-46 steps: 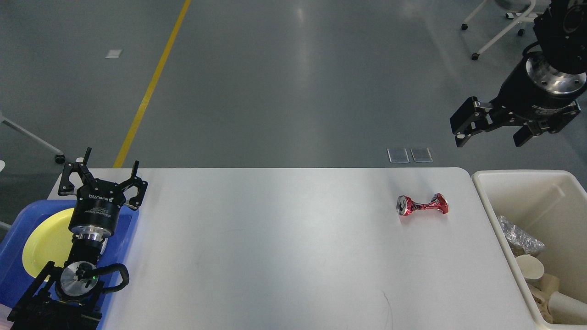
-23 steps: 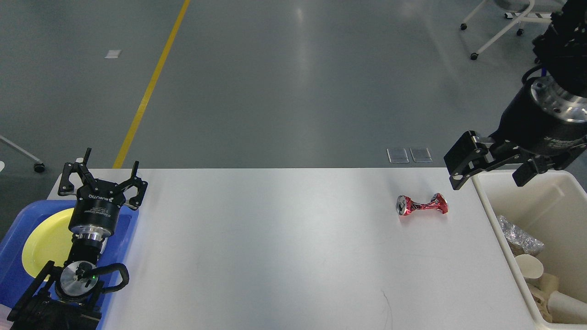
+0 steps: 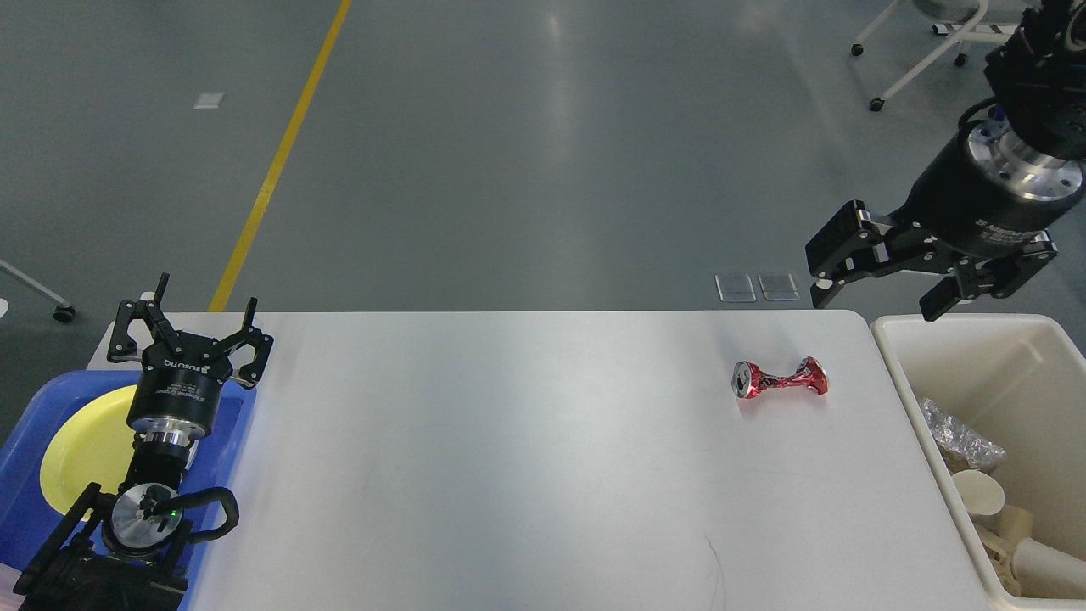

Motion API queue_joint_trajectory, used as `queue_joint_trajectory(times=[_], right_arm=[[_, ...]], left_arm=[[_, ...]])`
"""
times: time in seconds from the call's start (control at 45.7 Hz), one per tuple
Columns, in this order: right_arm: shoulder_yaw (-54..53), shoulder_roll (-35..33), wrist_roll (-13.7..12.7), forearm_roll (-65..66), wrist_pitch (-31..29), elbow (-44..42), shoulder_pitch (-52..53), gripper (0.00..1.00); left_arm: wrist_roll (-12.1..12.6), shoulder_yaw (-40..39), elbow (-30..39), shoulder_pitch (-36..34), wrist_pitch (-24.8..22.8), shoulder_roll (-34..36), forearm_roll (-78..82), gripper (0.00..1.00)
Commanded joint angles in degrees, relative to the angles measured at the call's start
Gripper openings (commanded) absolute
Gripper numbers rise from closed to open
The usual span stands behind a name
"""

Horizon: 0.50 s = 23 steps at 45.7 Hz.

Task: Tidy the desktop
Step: 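Raise the right gripper and move it over the red crushed can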

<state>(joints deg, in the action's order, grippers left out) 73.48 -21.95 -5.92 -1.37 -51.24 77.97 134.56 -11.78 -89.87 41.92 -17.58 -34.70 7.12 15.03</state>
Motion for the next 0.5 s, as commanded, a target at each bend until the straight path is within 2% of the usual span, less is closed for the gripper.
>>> queue_joint_trajectory(times=[0.0, 0.175, 0.284, 0.35, 0.481], right_arm=[[1.8, 0.0, -1.3, -11.6, -0.1, -10.2, -8.5, 1.00], [1.7, 0.2, -12.6, -34.6, 0.3, -25.5, -23.6, 1.00], [1.3, 0.2, -18.8, -48.3, 4.6, -31.5, -32.2, 1.00], [1.1, 0.1, -20.0, -55.5, 9.4, -33.8, -36.3, 1.00], [-3.6, 0.1, -19.8, -64.4, 19.2, -39.8, -46.5, 1.00]], left_arm=[[0.0, 0.0, 0.0, 0.0, 0.0, 0.0, 0.0, 0.96], [0.0, 0.0, 0.0, 0.0, 0.0, 0.0, 0.0, 0.96], [0.0, 0.0, 0.0, 0.0, 0.0, 0.0, 0.0, 0.96], [0.0, 0.0, 0.0, 0.0, 0.0, 0.0, 0.0, 0.96], [0.0, 0.0, 0.0, 0.0, 0.0, 0.0, 0.0, 0.96]])
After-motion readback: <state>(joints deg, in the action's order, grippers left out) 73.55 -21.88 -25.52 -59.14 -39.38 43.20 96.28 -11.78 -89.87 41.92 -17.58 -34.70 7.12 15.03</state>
